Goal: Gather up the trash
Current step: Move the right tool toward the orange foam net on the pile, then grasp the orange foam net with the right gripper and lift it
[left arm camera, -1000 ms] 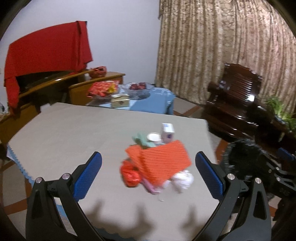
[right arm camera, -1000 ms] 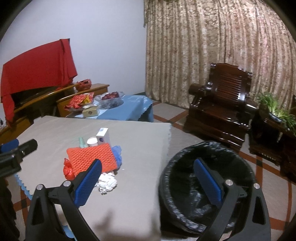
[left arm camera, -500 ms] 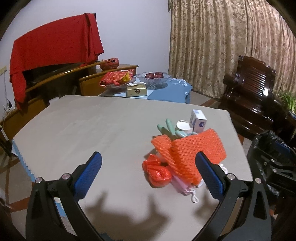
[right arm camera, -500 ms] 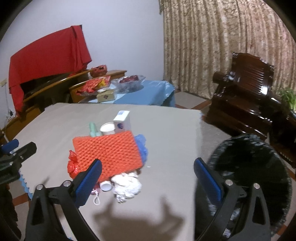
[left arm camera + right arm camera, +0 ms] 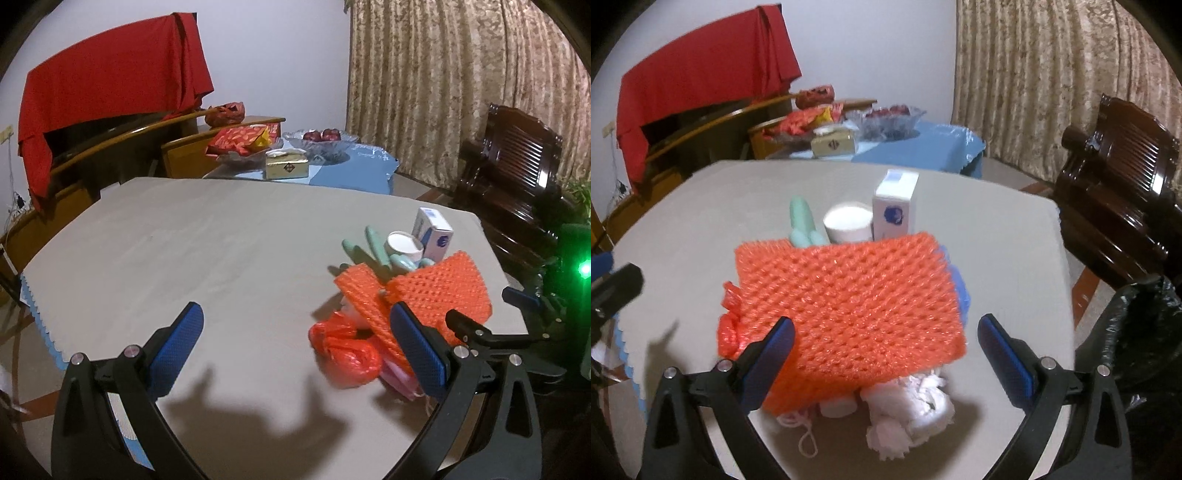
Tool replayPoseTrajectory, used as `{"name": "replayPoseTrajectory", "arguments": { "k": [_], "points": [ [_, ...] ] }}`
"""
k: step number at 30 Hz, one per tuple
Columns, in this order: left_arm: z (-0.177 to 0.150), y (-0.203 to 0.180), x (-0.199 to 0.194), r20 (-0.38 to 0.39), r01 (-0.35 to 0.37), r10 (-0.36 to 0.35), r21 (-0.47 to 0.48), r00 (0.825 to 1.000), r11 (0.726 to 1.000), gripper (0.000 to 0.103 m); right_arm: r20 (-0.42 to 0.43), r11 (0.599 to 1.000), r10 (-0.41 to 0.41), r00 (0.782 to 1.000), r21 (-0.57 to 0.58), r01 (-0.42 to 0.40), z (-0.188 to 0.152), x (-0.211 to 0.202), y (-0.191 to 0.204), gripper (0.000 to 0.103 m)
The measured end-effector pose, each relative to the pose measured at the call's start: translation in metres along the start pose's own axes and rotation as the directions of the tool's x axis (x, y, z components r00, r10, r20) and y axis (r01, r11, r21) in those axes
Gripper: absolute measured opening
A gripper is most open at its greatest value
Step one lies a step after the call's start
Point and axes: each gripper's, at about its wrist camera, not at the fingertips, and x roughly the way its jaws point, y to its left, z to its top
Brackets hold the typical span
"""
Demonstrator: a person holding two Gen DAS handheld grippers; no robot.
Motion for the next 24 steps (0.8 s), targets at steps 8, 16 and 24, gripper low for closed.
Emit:
{"name": "replayPoseTrajectory", "arguments": {
  "k": [8,16,24],
  "points": [
    [-0.003,0.010,0.016,-0.027,-0.007,0.007,-0.013,1.000,1.000,0.098,-0.054,0.996,0.085,0.995,-0.021,-0.086,-0.005,0.016,0.004,0.074],
    [-0.003,0.002,0.013,-0.033,-0.002,0.002,-0.004,0.999,1.000,0.098,-0.046,0.982,0.187,0.981,-0.004,-0.187,-0.004,0.001,-0.010,0.006],
    [-0.003,-0.013,0.003,-0.023,0.028,-0.028,0.011,0.999,1.000,0.098,0.025,0.975,0.219,0.975,0.016,-0.220,-0.003,-0.036,-0.024,0.005]
  ]
}}
